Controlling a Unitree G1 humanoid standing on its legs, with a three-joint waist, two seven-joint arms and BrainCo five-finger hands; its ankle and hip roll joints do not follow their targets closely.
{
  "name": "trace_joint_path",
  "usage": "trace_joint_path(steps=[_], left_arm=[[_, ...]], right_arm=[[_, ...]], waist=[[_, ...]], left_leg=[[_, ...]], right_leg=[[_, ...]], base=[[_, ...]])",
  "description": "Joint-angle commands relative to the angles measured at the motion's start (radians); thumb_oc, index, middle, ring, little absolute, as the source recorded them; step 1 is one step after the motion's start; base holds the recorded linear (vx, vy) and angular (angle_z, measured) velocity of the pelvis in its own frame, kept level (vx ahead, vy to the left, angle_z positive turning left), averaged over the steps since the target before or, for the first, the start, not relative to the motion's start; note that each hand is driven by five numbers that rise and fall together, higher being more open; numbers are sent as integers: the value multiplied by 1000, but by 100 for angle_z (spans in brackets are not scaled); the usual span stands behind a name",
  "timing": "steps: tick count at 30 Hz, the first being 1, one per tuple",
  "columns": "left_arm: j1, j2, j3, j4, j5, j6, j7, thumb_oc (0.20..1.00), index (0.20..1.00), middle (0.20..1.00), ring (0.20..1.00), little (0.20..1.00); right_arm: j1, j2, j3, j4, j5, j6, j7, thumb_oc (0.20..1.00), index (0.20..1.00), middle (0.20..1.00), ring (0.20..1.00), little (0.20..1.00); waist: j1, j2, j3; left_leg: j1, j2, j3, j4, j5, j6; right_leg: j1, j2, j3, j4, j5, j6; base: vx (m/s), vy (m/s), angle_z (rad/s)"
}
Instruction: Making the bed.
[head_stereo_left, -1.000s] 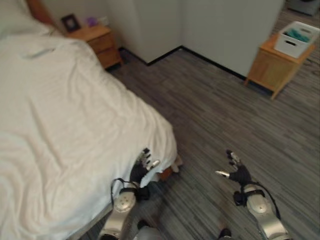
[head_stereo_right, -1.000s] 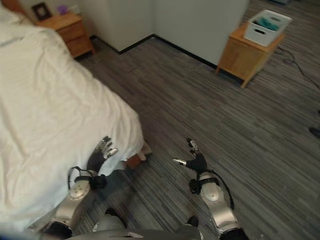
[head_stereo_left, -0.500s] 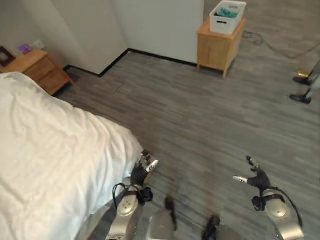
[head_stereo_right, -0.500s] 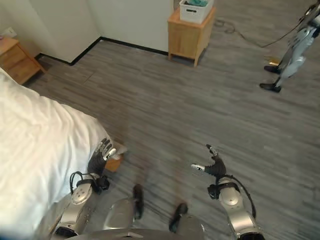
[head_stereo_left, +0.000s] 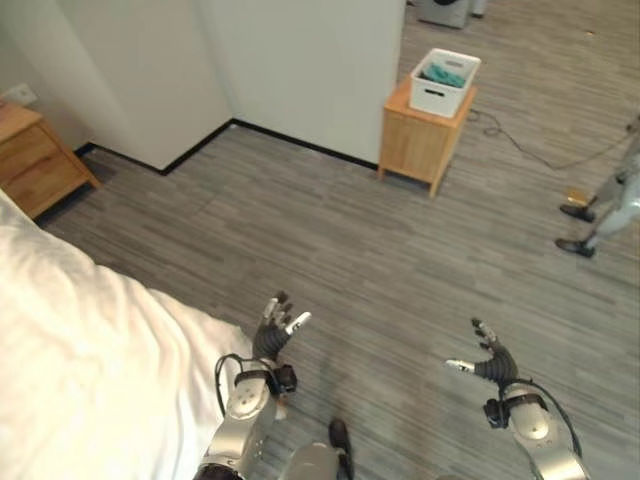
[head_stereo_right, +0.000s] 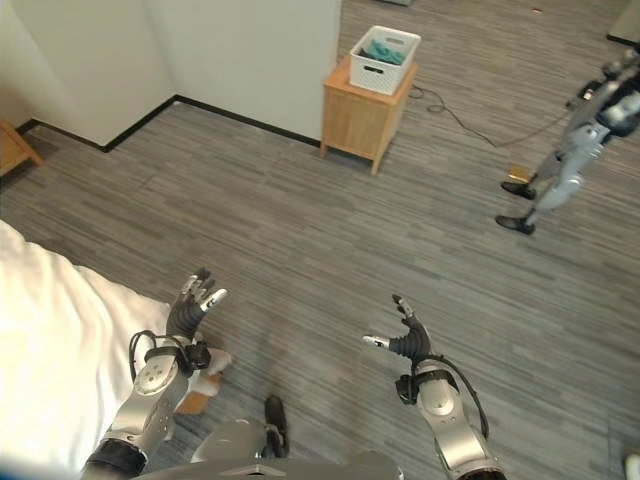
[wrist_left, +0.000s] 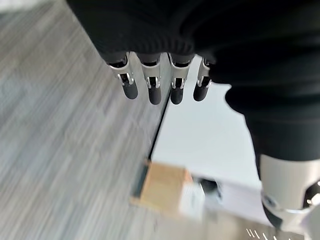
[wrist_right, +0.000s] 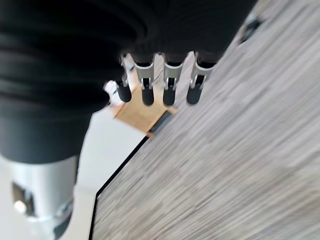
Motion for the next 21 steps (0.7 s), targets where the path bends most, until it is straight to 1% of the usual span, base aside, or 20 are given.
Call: trace_joint_path(steps=[1, 2, 3, 4, 5, 6, 7, 8, 9, 10, 11, 12, 13, 14, 15, 16, 18, 19, 20, 21], left_arm=[[-24, 14, 7, -82, 37, -47, -3, 1000, 1000, 1000, 1000, 1000], [-21, 13, 6, -77, 45, -43, -3, 1000, 1000, 1000, 1000, 1000], [-13, 14, 23, -74, 56, -39, -2, 1000, 1000, 1000, 1000, 1000], [-12, 14, 29, -69, 63, -38, -7, 1000, 1000, 1000, 1000, 1000], [-15, 16, 29, -60, 71, -40, -5, 1000, 1000, 1000, 1000, 1000], [-24, 19, 31, -59, 84, -44, -16, 1000, 1000, 1000, 1000, 1000], [-24, 20, 31, -60, 84, -44, -15, 1000, 1000, 1000, 1000, 1000], [-34, 18, 37, -75, 79, -47, -2, 1000, 1000, 1000, 1000, 1000], [-39, 13, 37, -87, 70, -48, -1, 1000, 1000, 1000, 1000, 1000], [-40, 13, 37, -87, 70, -48, 0, 1000, 1000, 1000, 1000, 1000], [-29, 12, 56, -135, 34, -55, -11, 1000, 1000, 1000, 1000, 1000], [-19, 16, 60, -152, 21, -54, -23, 1000, 1000, 1000, 1000, 1000], [-10, 19, 68, -160, 8, -49, -27, 1000, 1000, 1000, 1000, 1000], [4, 21, 74, -163, -3, -42, -38, 1000, 1000, 1000, 1000, 1000], [4, 22, 74, -163, -3, -42, -38, 1000, 1000, 1000, 1000, 1000], [41, 24, 98, -158, -10, -35, -49, 1000, 1000, 1000, 1000, 1000], [76, 20, 116, -149, -10, -26, -53, 1000, 1000, 1000, 1000, 1000], [92, 17, 122, -145, -10, -20, -56, 1000, 1000, 1000, 1000, 1000], [114, 10, 134, -144, -21, -18, -60, 1000, 1000, 1000, 1000, 1000], [117, 11, 133, -146, -23, -18, -62, 1000, 1000, 1000, 1000, 1000]], right_arm=[[-70, -14, -52, -40, 20, -37, -8, 1000, 1000, 1000, 1000, 1000], [-70, -13, -50, -37, 17, -38, -10, 1000, 1000, 1000, 1000, 1000], [-70, -8, -54, -39, 15, -38, -10, 1000, 1000, 1000, 1000, 1000], [-65, -8, -58, -45, 17, -37, -9, 1000, 1000, 1000, 1000, 1000], [-60, -5, -58, -53, 24, -39, -6, 1000, 1000, 1000, 1000, 1000], [-35, 4, -71, -58, 47, -42, -11, 1000, 1000, 1000, 1000, 1000], [-35, 4, -71, -58, 47, -43, -11, 1000, 1000, 1000, 1000, 1000], [-22, 0, -87, -76, 64, -52, -19, 1000, 1000, 1000, 1000, 1000], [-21, -8, -96, -79, 81, -55, -21, 1000, 1000, 1000, 1000, 1000], [-22, -8, -97, -79, 81, -55, -21, 1000, 1000, 1000, 1000, 1000], [-21, -28, -114, -70, 102, -62, -38, 1000, 1000, 1000, 1000, 1000], [-18, -32, -122, -66, 102, -61, -43, 1000, 1000, 1000, 1000, 1000], [-25, -34, -125, -61, 108, -63, -45, 1000, 1000, 1000, 1000, 1000], [-25, -34, -136, -55, 108, -59, -45, 1000, 1000, 1000, 1000, 1000], [-25, -34, -135, -55, 108, -59, -45, 1000, 1000, 1000, 1000, 1000], [-43, -37, -135, -45, 100, -54, -51, 1000, 1000, 1000, 1000, 1000], [-59, -30, -136, -36, 105, -57, -51, 1000, 1000, 1000, 1000, 1000], [-69, -36, -134, -31, 100, -58, -56, 1000, 1000, 1000, 1000, 1000], [-87, -39, -130, -29, 89, -54, -57, 1000, 1000, 1000, 1000, 1000], [-86, -39, -130, -28, 88, -53, -57, 1000, 1000, 1000, 1000, 1000]], waist=[[-50, -9, 42], [-68, -10, 42], [-84, -19, 37], [-93, -16, 32], [-103, -12, 29], [-101, -12, 14], [-107, -16, 13], [-96, -7, 18], [-92, -16, 28], [-96, -20, 26], [-77, -50, 29], [-64, -55, 29], [-52, -62, 26], [-48, -62, 17], [-49, -63, 17], [-17, -47, 8], [2, -19, -5], [17, -12, -10], [41, -5, -20], [36, -5, -21]], left_leg=[[126, 24, -65, -60, -50, -173], [161, 22, -86, -64, -74, -183], [205, 13, -111, -72, -103, -194], [229, 16, -134, -63, -138, -199], [243, 22, -166, -19, -180, -202], [263, 26, -211, 114, -213, -218], [257, 22, -218, 117, -209, -218], [211, 38, -215, 271, -160, -253], [125, 54, -201, 416, -130, -276], [115, 49, -205, 421, -127, -275], [-27, 140, -48, 622, -95, -283], [-60, 196, 26, 631, -104, -275], [-86, 241, 83, 605, -99, -264], [-107, 277, 135, 534, -101, -253], [-107, 276, 135, 533, -100, -252], [-177, 285, 174, 411, -68, -269], [-203, 301, 235, 194, 51, -283], [-218, 306, 271, 95, 92, -281], [-242, 318, 290, 3, 135, -275], [-233, 309, 283, -17, 143, -277]], right_leg=[[54, 40, -54, -383, 175, 8], [18, 63, -44, -467, 195, 8], [-40, 58, -24, -523, 240, 22], [-57, 55, -21, -573, 262, 36], [-63, 59, -6, -584, 270, 40], [-8, 75, 12, -592, 273, 19], [-7, 69, 7, -596, 277, 19], [29, 72, 2, -595, 281, -5], [72, 63, -8, -613, 280, -24], [69, 57, -12, -615, 285, -24], [179, 52, -93, -665, 251, -61], [224, 60, -128, -685, 222, -67], [254, 64, -157, -692, 204, -70], [283, 61, -192, -696, 184, -68], [283, 61, -192, -696, 184, -68], [352, 89, -201, -701, 130, -55], [388, 103, -232, -699, 103, -36], [412, 103, -249, -697, 88, -26], [455, 91, -265, -689, 78, -7], [459, 91, -266, -688, 74, -4]], base=[[530, -143, 112], [545, -147, 137], [607, -98, 108], [614, -92, 80], [798, -78, 112], [609, -57, 131], [535, -93, 164], [199, -84, 127], [196, -82, 173], [173, -150, 235], [152, -171, 199], [263, -202, 122], [223, -80, 101], [171, -30, 149], [413, 65, 162], [462, 178, 83], [493, 269, 60], [523, 306, 95], [409, 226, 73], [418, 211, 50]])
